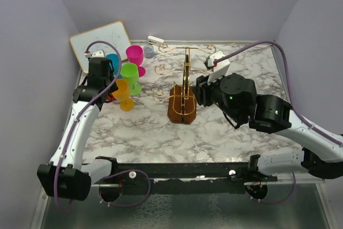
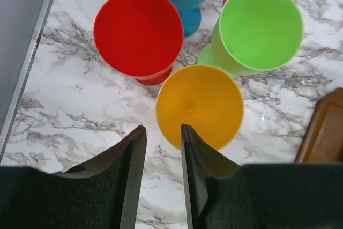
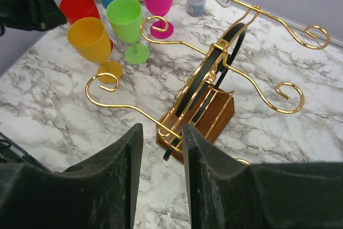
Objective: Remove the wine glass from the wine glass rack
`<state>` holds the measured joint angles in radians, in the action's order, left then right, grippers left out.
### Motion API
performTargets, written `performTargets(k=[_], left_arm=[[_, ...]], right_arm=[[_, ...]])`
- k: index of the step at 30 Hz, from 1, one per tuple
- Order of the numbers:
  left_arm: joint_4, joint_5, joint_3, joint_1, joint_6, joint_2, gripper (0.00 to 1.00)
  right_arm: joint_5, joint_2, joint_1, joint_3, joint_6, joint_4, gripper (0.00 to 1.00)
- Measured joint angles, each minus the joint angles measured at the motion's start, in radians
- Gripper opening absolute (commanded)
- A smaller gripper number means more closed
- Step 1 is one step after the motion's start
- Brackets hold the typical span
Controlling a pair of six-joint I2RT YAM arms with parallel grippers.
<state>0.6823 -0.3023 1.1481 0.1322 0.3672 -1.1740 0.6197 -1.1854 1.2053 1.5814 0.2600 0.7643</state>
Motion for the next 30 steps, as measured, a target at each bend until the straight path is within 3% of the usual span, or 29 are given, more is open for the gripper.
performTargets(k=[3, 10, 14, 17, 21, 23, 27, 30], left_arm=[[-0.005, 0.015, -0.006, 0.000, 0.000, 0.103, 0.35], [-0.057, 0.040, -0.141, 0.006, 0.004, 0.547, 0.35], [-0.071, 0.029, -0.183, 0.023, 0.005, 0.659, 0.34], [-0.068, 0.013, -0.249, 0.042, 0.008, 0.702, 0.34], [-0.069, -0.012, -0.328, 0.060, 0.008, 0.790, 0.34], [-0.071, -0.027, -0.357, 0.063, 0.007, 0.848, 0.34], [-0.083, -0.069, -0.388, 0.065, 0.001, 0.933, 0.34], [-0.082, -0.100, -0.389, 0.065, -0.005, 0.940, 0.34]], right_arm=[[-0.008, 0.016, 0.000, -0.043, 0.007, -0.008, 0.41], [-0.077, 0.183, 0.000, -0.229, 0.006, -0.137, 0.45], [-0.096, 0.244, 0.000, -0.258, -0.006, -0.203, 0.46], [-0.103, 0.188, 0.000, -0.165, -0.039, -0.201, 0.49], [-0.106, -0.015, -0.025, 0.089, -0.109, -0.159, 0.50], [-0.151, -0.134, -0.094, 0.231, -0.130, -0.134, 0.48], [-0.467, -0.375, -0.478, 0.497, -0.092, -0.067, 0.47], [-0.652, -0.422, -0.781, 0.452, 0.007, -0.087, 0.50]])
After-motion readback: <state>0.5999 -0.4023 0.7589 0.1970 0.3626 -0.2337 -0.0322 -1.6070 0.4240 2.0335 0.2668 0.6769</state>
